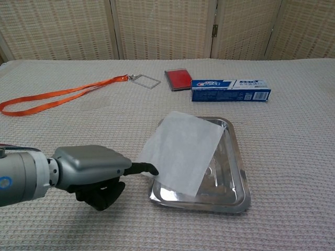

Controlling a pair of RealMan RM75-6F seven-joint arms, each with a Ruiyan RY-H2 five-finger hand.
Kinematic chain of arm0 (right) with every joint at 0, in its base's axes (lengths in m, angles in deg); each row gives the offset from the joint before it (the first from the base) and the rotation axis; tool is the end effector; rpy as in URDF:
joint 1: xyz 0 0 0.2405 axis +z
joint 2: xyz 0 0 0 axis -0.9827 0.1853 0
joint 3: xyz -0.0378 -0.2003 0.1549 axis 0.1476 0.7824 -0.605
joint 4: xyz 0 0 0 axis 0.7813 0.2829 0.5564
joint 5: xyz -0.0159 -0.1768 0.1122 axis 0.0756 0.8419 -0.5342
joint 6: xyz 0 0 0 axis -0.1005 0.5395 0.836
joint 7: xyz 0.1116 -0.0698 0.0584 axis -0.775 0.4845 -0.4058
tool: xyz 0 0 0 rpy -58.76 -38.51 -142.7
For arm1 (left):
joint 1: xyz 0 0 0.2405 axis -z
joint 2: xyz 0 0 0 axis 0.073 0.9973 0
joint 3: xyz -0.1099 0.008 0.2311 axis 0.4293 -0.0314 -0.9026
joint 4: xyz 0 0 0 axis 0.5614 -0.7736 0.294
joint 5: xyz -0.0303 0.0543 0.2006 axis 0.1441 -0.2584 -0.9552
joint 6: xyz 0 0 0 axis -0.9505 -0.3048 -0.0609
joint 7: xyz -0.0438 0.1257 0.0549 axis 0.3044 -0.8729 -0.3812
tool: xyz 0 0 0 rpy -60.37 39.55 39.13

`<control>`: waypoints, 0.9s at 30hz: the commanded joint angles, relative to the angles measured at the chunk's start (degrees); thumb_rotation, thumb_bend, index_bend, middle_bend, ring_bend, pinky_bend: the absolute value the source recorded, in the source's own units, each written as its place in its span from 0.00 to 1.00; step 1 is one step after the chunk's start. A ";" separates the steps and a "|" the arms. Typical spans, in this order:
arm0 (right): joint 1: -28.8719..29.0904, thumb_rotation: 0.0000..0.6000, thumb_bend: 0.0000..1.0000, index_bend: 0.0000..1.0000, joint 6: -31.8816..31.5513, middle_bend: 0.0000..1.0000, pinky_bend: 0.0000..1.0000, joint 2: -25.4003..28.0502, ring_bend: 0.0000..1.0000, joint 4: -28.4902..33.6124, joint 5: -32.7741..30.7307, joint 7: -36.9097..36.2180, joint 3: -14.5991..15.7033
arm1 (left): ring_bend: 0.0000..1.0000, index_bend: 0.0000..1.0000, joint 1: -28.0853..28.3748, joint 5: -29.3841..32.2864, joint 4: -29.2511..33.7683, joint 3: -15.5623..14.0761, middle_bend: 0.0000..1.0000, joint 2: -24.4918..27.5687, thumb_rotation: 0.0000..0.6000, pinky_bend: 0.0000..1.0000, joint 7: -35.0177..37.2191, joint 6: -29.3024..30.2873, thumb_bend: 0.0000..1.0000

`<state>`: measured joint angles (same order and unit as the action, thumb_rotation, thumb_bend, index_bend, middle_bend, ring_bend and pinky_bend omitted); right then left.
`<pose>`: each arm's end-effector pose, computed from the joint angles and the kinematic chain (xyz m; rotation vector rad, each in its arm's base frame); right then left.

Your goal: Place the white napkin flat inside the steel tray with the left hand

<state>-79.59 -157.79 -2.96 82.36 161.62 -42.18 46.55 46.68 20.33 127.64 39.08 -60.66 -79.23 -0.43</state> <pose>-0.2902 -0.1279 0.2139 1.4769 -0.8976 1.2978 -0.1125 0.2406 -0.0575 -2.3601 -0.9850 -0.6208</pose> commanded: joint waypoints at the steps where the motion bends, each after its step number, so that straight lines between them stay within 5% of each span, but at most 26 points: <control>1: 0.02 1.00 0.40 0.00 0.01 0.00 0.00 0.01 0.00 -0.04 0.06 -0.02 0.04 | 0.98 0.00 0.26 -0.15 -0.84 -0.10 1.00 -1.05 1.00 1.00 -0.66 0.48 0.93; 27: 0.02 1.00 0.40 0.00 -0.28 0.00 0.00 0.04 0.00 -0.09 -0.18 -0.18 -0.01 | 0.98 0.00 0.74 -0.53 -2.20 -1.17 1.00 -3.34 1.00 1.00 0.21 -0.34 0.92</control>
<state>-79.53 -158.01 -2.94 82.29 161.43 -42.31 46.55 47.38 19.80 125.41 37.99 -63.91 -78.96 -0.73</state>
